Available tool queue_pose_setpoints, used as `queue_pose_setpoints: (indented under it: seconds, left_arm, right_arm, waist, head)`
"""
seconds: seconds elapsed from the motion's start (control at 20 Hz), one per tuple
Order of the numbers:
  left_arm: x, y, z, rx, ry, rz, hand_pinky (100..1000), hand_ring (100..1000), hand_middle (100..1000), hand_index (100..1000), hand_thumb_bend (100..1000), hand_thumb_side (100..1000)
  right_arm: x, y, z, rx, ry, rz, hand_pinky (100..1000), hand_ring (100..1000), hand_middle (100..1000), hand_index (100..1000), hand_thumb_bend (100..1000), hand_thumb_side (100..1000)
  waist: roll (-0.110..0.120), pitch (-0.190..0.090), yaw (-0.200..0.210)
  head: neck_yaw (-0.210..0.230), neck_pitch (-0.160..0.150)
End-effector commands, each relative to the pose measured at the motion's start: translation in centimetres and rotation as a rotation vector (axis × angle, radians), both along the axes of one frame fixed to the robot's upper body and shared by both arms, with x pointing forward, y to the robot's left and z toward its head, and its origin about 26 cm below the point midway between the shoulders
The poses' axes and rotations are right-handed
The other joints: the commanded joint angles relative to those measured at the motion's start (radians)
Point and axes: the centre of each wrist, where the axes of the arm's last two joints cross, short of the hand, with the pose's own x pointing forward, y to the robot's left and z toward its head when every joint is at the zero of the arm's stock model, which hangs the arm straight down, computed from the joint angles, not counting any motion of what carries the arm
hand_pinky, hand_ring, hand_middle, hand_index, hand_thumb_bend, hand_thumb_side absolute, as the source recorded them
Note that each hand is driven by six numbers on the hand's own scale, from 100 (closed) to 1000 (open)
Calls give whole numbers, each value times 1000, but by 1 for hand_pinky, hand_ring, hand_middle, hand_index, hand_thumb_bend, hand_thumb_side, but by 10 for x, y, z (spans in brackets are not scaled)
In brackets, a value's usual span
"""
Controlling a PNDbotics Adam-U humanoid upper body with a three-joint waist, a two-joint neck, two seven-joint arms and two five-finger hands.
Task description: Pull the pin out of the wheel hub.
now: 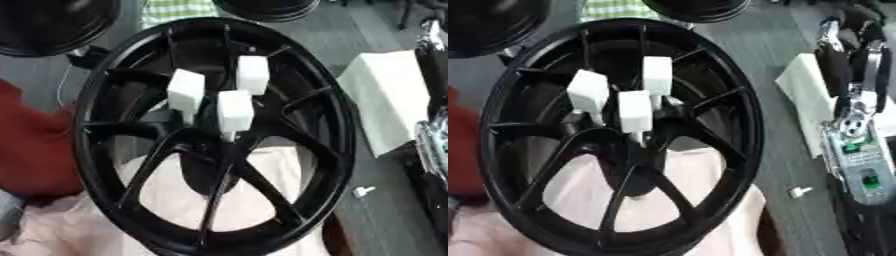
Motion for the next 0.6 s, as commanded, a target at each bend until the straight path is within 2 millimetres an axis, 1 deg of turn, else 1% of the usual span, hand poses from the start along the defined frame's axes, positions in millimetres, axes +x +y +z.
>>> queue_pose_setpoints:
  seconds: [0.05, 0.15, 0.3, 0.4, 0.6]
  left_arm:
    - [-2, -3, 2, -19, -9, -22, 717, 575, 502, 720, 100, 793]
    - [-3, -8, -9, -78, 4, -47, 713, 572, 499, 721, 100, 788]
    - [-4, -19, -21, -152, 0, -94, 711, 570, 498, 720, 100, 772]
    - [-4, -25, -25, -162, -8, -111, 710, 569, 497, 719, 100, 768]
    - [-3, -29, -28, -162, -16, -125, 709, 568, 496, 719, 100, 765]
  right_arm:
    - [-1, 3, 11, -18, -37, 17, 868, 956, 712, 776, 100, 545]
    - [0, 6, 12, -10, -47, 25, 868, 956, 712, 776, 100, 547]
    - [1, 6, 12, -11, -47, 24, 868, 957, 711, 776, 100, 549]
    - [1, 7, 12, -13, -45, 24, 867, 957, 711, 775, 100, 551]
    - [3, 8, 12, -14, -42, 32, 867, 958, 711, 776, 100, 553]
  waist:
    - [-19, -22, -4]
    - [-21, -16, -9]
    - [-12, -14, -7]
    - [-5, -14, -4]
    - [4, -14, -4]
  head:
    - [10, -20]
    - [17, -31]
    - [24, -41]
    - [27, -44]
    - [32, -44]
